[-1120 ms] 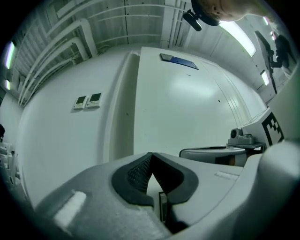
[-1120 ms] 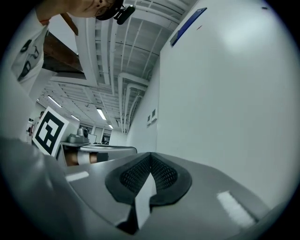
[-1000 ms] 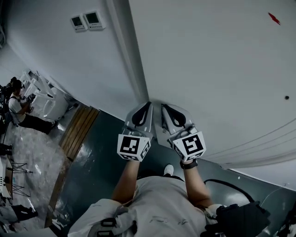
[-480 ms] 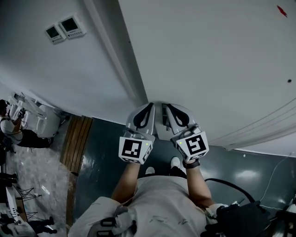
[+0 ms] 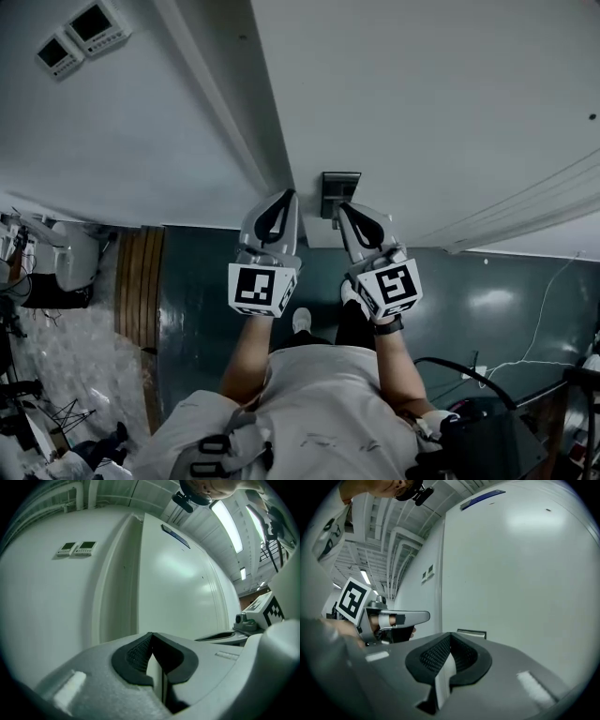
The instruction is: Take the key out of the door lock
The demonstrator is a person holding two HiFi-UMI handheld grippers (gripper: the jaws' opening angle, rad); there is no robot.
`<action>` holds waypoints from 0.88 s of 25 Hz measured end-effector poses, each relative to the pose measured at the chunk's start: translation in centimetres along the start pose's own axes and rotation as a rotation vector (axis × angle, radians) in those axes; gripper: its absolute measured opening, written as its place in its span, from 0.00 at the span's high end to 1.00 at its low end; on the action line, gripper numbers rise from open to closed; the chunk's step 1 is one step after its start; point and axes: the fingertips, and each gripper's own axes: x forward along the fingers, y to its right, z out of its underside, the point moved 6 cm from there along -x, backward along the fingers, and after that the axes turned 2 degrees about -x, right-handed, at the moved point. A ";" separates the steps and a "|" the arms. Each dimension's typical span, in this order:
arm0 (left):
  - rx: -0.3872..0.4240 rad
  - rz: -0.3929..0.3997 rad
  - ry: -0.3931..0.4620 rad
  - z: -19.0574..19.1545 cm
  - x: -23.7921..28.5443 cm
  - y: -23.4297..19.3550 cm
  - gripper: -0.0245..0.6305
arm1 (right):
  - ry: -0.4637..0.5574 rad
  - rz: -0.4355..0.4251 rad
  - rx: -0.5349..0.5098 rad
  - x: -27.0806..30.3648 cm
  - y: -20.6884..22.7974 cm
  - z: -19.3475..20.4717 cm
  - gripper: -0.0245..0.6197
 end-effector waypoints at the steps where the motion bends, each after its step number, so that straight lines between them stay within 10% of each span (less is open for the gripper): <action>1: 0.000 0.000 -0.020 0.6 0.1 -0.3 0.96 | -0.013 0.010 0.004 -0.3 0.0 0.9 0.95; 6: -0.034 0.013 -0.086 3.4 1.3 -1.6 0.96 | -0.076 0.065 0.064 -1.4 0.0 4.8 0.95; 8: -0.046 0.043 -0.096 4.4 2.1 -2.0 0.74 | -0.099 0.081 0.087 -1.6 0.0 6.3 0.95; 17: -0.046 0.085 -0.118 5.9 4.3 -2.5 0.73 | -0.186 0.130 0.177 -3.3 -0.2 11.6 0.95; 22: -0.049 0.099 -0.121 6.3 4.7 -2.4 0.81 | -0.243 0.121 0.288 -3.1 0.0 15.4 0.71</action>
